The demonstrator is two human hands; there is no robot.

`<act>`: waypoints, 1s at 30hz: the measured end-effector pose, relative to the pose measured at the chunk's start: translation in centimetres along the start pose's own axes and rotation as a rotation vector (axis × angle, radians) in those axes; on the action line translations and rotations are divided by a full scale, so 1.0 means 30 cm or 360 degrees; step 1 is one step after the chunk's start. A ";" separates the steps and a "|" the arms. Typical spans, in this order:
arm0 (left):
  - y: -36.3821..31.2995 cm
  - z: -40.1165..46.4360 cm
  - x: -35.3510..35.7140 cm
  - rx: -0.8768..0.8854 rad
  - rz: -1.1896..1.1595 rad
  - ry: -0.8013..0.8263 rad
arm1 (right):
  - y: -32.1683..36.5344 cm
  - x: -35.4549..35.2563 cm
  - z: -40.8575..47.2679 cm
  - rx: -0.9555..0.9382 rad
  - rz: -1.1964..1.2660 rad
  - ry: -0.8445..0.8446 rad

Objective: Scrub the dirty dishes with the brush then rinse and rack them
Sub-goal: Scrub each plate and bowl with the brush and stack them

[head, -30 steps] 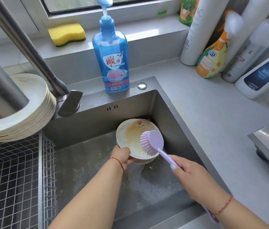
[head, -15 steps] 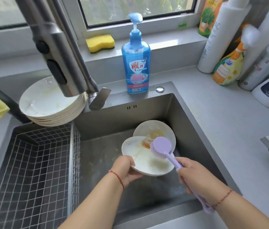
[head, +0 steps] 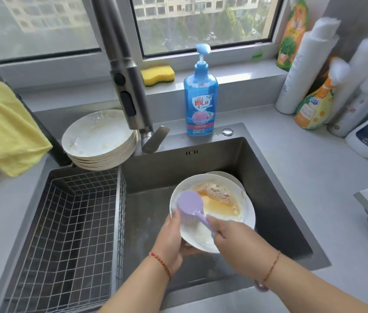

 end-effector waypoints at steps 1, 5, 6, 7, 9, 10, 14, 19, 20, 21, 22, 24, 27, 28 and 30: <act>0.004 -0.007 0.001 0.0012 -0.0008 0.0009 | -0.005 -0.007 0.041 -0.0006 -0.0078 -0.0095; 0.004 -0.016 -0.019 0.0148 -0.0072 -0.0049 | -0.072 -0.061 0.099 0.0129 -0.0462 -0.0425; -0.002 -0.017 -0.026 0.0182 -0.0089 -0.0064 | -0.089 -0.067 0.078 0.0146 -0.0543 -0.0445; -0.011 -0.017 -0.034 0.0214 -0.0091 -0.0076 | -0.106 -0.068 0.050 0.0154 -0.0582 -0.0423; -0.028 -0.016 -0.048 0.0263 -0.0081 -0.0102 | -0.116 -0.059 -0.021 0.0129 -0.0564 -0.0337; -0.033 -0.017 -0.052 0.0273 -0.0080 -0.0111 | -0.110 -0.048 -0.056 0.0101 -0.0472 -0.0250; -0.014 -0.013 -0.059 0.0192 -0.0090 -0.0142 | -0.017 0.010 -0.095 0.0007 -0.0117 0.0076; 0.024 -0.026 -0.047 0.0115 -0.0138 -0.0048 | 0.030 0.029 0.027 -0.0037 -0.0039 -0.0108; 0.026 -0.026 -0.047 0.0126 -0.0153 -0.0031 | 0.016 0.009 0.053 -0.0011 -0.0109 -0.0201; 0.027 -0.023 -0.051 0.0142 -0.0167 -0.0027 | -0.002 -0.015 0.073 0.0022 -0.0195 -0.0303; 0.024 -0.021 -0.052 0.0161 -0.0183 -0.0025 | -0.021 -0.035 0.082 0.0050 -0.0289 -0.0396; 0.009 -0.017 -0.063 0.0215 -0.0191 -0.0051 | -0.068 -0.052 0.079 0.0111 -0.0375 -0.0451; -0.022 -0.013 -0.072 0.0286 -0.0171 -0.0069 | -0.105 -0.042 0.006 0.0118 -0.0394 -0.0393; -0.032 -0.013 -0.072 0.0294 -0.0164 -0.0061 | -0.098 -0.031 -0.031 0.0092 -0.0393 -0.0330; -0.038 -0.007 -0.071 0.0292 -0.0137 -0.0082 | -0.064 -0.007 -0.087 -0.0001 -0.0300 -0.0125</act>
Point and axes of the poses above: each hand's wrist, its own z-axis towards the middle knuckle, its own x-axis out of the palm, y = z × x, the point moved 2 cm from there along z, towards the middle knuckle, and after that the axes turned 8 degrees about x, right-handed, at the moved point
